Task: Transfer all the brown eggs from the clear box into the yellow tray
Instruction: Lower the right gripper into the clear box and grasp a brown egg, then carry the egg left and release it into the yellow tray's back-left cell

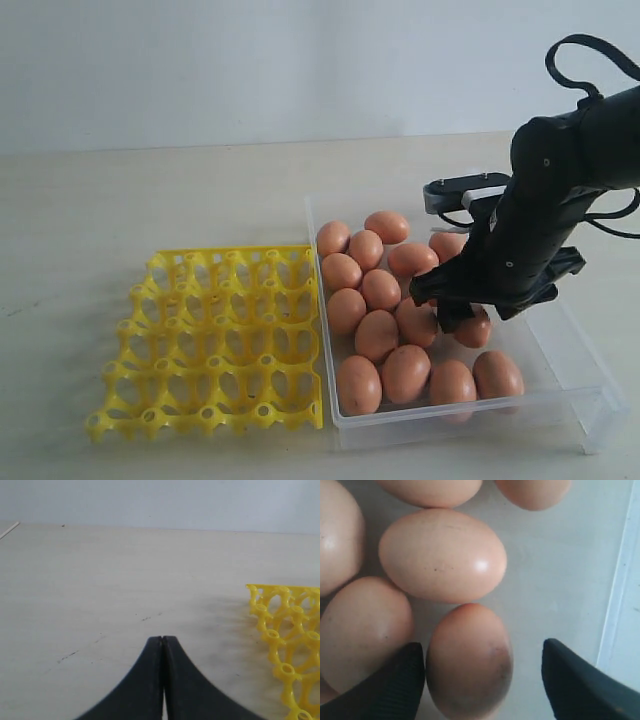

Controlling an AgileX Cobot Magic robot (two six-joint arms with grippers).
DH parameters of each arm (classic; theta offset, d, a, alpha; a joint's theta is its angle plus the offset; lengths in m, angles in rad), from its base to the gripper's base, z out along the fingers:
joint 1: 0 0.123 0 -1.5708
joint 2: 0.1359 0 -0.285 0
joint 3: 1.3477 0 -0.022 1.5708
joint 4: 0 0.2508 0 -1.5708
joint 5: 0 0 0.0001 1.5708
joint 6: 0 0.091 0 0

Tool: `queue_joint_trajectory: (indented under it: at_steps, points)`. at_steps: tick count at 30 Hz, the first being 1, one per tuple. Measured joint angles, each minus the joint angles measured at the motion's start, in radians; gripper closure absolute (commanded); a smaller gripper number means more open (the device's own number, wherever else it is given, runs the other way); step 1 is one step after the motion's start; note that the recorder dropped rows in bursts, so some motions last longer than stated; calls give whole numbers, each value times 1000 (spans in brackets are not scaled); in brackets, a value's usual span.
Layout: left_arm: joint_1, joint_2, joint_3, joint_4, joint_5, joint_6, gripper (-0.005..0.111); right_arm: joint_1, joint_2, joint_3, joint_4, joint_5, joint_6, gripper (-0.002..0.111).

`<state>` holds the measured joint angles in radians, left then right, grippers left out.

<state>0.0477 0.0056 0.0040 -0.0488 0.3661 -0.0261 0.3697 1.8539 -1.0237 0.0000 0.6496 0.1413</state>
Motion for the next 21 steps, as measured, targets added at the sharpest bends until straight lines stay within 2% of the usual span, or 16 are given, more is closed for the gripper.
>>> queue_joint_trajectory:
  at_steps: [1,2,6,7,11,13,16,21]
  points:
    - [0,0,0,0,0,0,107,0,7,-2,0,-2,0,53]
    - [0,0,0,0,0,0,107,0,13,-4,0,-4,0,66]
    - [0,0,0,0,0,0,107,0,30,-28,0,-6,-23,105]
    - [0,0,0,0,0,0,107,0,31,-32,0,4,-28,108]
    - [0,0,0,0,0,0,107,0,7,-51,6,90,-80,108]
    - [0,0,0,0,0,0,107,0,-80,-51,56,64,-123,108]
    - [0,0,0,0,0,0,107,39,-231,-48,231,-187,-303,108]
    - [0,0,0,0,0,0,107,172,-241,-45,244,-486,-387,108]
